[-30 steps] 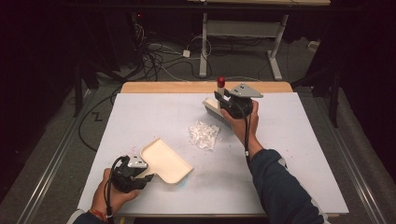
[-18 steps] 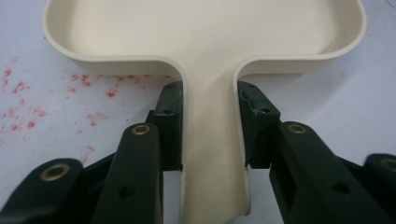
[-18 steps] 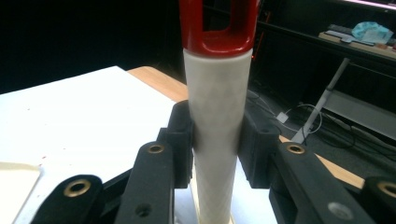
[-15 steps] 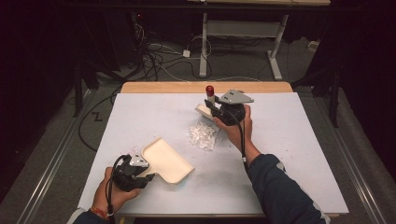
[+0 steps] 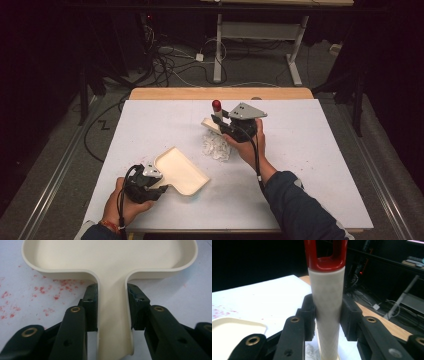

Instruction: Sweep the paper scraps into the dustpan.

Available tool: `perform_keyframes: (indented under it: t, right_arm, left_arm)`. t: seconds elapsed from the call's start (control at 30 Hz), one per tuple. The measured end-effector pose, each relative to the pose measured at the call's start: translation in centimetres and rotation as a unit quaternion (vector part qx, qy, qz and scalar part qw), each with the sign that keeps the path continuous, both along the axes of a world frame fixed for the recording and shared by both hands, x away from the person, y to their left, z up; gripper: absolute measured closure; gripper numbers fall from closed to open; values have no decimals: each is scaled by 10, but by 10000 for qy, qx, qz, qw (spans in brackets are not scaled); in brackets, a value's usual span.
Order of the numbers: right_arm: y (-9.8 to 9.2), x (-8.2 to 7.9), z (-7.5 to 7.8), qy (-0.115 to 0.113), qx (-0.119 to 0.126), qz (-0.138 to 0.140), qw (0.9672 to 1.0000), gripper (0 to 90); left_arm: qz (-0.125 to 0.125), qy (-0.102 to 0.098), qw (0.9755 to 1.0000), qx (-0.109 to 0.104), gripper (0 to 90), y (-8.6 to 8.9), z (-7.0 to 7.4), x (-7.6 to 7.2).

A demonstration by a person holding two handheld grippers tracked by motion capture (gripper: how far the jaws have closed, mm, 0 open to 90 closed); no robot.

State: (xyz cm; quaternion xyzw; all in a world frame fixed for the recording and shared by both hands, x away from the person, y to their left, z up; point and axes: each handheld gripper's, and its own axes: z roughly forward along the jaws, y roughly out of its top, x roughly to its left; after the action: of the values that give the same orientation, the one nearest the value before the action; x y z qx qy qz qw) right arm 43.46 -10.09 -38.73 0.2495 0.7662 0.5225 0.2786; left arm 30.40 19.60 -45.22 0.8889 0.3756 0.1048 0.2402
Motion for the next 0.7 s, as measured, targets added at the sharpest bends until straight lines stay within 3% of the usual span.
perform_keyframes:
  t: [0.7]
  right_arm:
    - [7, -22, -2, 47, 89, 324, 9994, 689]
  left_arm:
    - [-61, 149, 9999, 22, 637, -11, -3, 15]
